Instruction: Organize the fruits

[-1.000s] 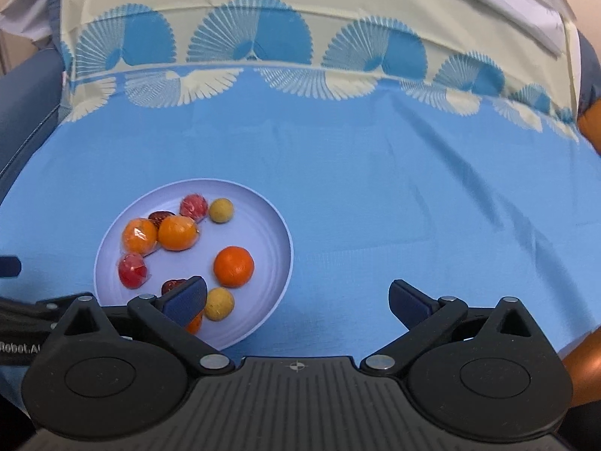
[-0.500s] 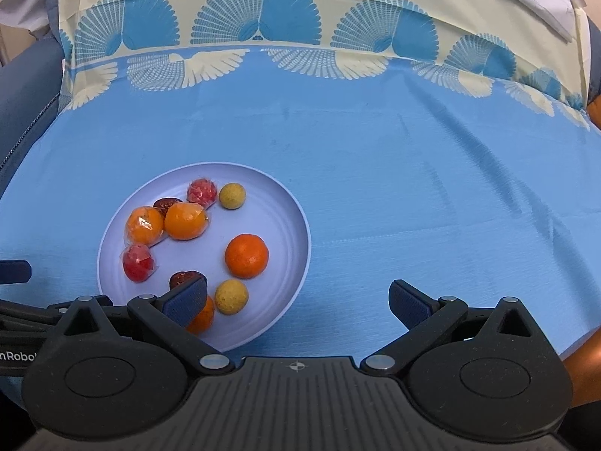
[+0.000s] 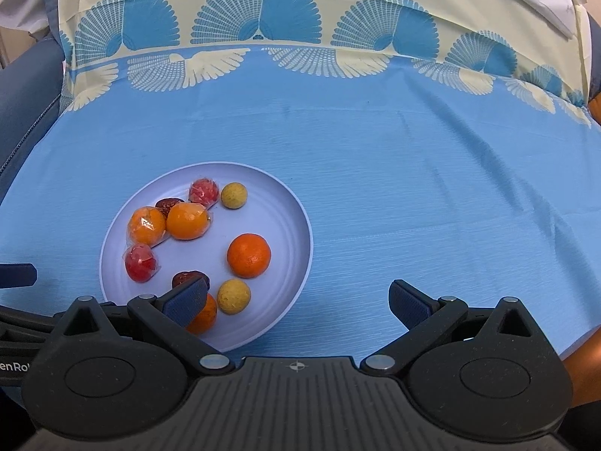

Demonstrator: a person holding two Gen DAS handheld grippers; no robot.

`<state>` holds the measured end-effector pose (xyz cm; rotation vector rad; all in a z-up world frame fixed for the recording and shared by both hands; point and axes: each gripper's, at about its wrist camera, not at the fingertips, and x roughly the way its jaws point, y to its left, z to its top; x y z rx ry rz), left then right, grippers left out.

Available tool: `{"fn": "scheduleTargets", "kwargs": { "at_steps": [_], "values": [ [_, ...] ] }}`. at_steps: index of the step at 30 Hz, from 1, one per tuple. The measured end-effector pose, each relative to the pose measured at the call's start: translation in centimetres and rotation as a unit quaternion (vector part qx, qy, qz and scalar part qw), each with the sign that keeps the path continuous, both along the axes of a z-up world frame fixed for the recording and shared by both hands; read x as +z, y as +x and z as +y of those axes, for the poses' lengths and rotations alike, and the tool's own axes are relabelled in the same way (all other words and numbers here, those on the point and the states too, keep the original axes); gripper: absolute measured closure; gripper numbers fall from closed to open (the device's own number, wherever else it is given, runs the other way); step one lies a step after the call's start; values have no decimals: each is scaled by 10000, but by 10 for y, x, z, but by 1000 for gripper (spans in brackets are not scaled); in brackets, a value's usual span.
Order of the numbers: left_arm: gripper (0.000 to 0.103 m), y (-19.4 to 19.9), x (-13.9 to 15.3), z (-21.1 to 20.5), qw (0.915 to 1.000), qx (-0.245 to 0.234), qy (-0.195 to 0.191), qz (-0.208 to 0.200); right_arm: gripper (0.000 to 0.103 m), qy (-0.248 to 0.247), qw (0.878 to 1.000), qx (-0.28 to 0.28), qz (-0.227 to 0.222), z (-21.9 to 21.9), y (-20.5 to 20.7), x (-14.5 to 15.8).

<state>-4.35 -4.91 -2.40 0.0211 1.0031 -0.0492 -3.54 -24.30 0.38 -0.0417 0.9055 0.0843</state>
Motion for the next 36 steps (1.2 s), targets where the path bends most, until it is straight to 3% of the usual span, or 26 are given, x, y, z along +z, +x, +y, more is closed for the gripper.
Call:
{"fn": "scheduleTargets", "kwargs": {
  "at_steps": [36],
  "values": [
    [0,-2,4,-3,9999,-87,96,-100,1,5,10000,-6,2,0,0,0]
  ]
}}
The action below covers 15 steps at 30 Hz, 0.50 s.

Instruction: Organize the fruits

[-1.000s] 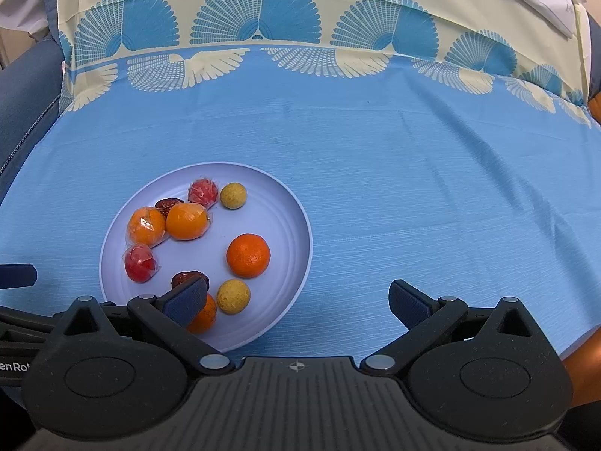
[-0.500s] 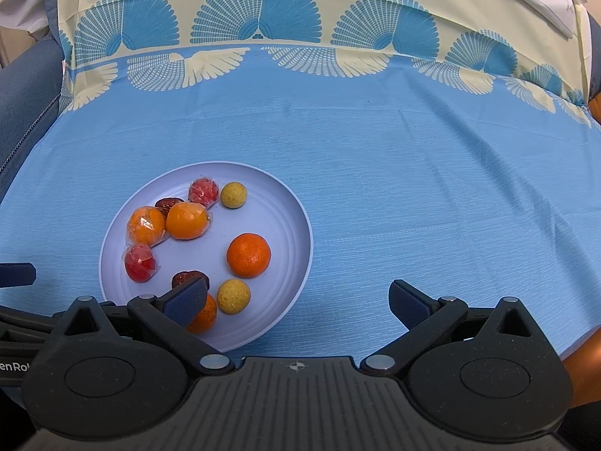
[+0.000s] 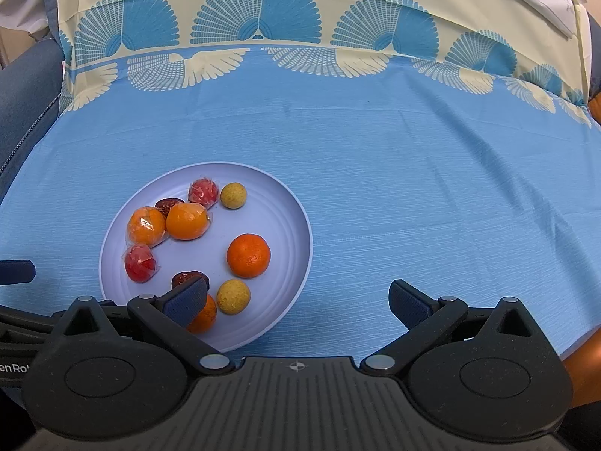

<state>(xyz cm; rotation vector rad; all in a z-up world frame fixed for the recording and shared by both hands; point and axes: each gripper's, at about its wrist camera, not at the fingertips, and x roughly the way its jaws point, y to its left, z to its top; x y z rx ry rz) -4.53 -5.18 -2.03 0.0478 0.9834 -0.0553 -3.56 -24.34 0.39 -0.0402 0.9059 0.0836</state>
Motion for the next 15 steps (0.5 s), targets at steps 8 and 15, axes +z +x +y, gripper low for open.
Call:
{"fn": "scheduleTargets", "kwargs": {
  "at_steps": [8,15],
  "values": [
    [0,0,3,0,9999,-55,-36,-78,1,76,9999,-53,-44,0,0,3],
    [0,2,11,-7,9990,-282,-123,-322,1,212,9994,-125,-239,0,2,13]
  ]
}}
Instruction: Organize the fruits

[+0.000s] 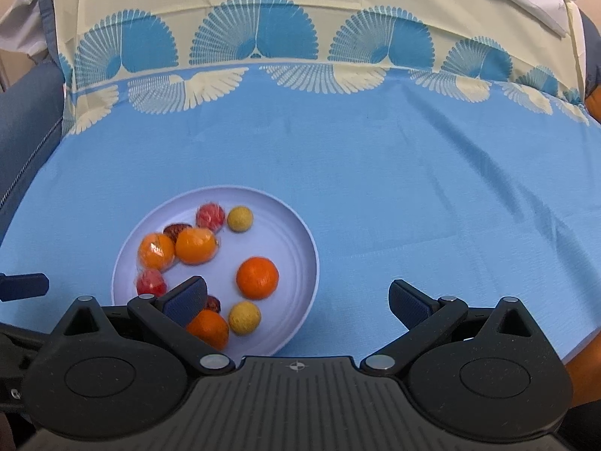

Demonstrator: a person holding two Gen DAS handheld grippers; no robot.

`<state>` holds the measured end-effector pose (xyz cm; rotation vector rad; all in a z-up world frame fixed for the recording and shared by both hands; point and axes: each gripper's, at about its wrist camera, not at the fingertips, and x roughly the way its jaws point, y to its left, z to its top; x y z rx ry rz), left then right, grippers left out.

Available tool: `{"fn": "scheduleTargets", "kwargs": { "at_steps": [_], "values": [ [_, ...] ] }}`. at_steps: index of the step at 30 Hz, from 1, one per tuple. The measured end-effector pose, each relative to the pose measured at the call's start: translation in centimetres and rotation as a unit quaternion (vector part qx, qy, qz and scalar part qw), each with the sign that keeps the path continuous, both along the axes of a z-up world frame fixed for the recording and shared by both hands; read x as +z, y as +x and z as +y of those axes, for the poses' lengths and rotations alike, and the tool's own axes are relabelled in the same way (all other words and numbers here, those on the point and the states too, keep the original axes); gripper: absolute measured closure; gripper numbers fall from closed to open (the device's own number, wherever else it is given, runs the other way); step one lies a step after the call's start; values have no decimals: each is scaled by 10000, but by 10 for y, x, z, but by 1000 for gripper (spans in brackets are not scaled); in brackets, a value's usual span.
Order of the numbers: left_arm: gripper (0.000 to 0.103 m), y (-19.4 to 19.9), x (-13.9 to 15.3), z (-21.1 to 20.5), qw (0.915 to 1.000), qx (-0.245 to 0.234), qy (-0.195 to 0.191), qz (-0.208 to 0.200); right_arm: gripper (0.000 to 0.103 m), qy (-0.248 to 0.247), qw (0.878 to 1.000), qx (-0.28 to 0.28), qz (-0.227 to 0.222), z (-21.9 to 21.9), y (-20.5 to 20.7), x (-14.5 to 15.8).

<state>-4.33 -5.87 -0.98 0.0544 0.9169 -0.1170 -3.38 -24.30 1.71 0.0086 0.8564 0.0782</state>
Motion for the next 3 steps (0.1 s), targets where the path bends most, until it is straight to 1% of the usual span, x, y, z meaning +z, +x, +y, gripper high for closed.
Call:
{"fn": "scheduleTargets", "kwargs": {
  "at_steps": [3],
  "values": [
    [0,8,5,6,9997,7,-241,-31,1,172,9996,-152,-175,-6,6,6]
  ]
}}
